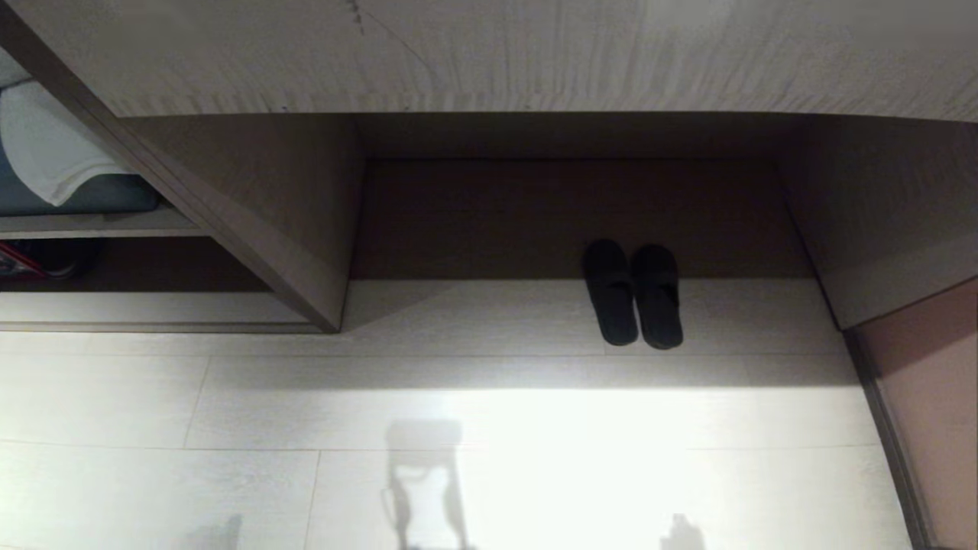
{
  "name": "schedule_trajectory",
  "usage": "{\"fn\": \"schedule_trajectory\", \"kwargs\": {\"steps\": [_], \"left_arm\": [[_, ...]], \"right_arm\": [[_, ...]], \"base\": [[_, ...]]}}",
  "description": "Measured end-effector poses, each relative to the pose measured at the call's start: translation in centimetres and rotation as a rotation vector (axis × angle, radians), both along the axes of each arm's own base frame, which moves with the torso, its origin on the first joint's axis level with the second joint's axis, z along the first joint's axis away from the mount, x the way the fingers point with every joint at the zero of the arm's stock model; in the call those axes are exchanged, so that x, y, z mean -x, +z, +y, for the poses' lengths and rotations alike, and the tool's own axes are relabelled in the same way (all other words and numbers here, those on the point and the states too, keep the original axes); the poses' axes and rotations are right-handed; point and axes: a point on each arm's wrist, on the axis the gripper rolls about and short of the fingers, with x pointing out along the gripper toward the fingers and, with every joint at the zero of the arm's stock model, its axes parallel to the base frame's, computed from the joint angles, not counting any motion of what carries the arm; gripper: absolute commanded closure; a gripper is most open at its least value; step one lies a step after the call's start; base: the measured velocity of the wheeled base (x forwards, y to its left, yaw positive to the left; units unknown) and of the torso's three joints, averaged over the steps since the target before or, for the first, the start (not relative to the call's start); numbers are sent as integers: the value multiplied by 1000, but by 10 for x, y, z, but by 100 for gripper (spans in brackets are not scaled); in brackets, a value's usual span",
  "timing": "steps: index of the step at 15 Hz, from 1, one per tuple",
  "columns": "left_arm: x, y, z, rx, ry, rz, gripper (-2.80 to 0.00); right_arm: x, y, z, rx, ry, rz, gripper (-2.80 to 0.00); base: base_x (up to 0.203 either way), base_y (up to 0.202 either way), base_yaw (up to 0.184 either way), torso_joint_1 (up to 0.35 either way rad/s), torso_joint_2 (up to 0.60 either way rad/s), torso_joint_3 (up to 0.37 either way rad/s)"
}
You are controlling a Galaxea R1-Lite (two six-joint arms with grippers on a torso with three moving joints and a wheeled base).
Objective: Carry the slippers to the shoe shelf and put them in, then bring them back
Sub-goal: Pick up the slippers on the floor
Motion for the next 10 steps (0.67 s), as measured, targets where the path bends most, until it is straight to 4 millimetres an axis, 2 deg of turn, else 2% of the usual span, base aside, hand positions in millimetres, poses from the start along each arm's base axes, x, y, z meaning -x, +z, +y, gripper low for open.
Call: {"fn": "schedule_trajectory", "kwargs": {"steps": [10], "left_arm": [[0, 0, 0, 0, 0, 0, 0]], "right_arm": [[0, 0, 0, 0, 0, -1, 0]], "base": [[0, 0, 0, 4, 2, -199]]}}
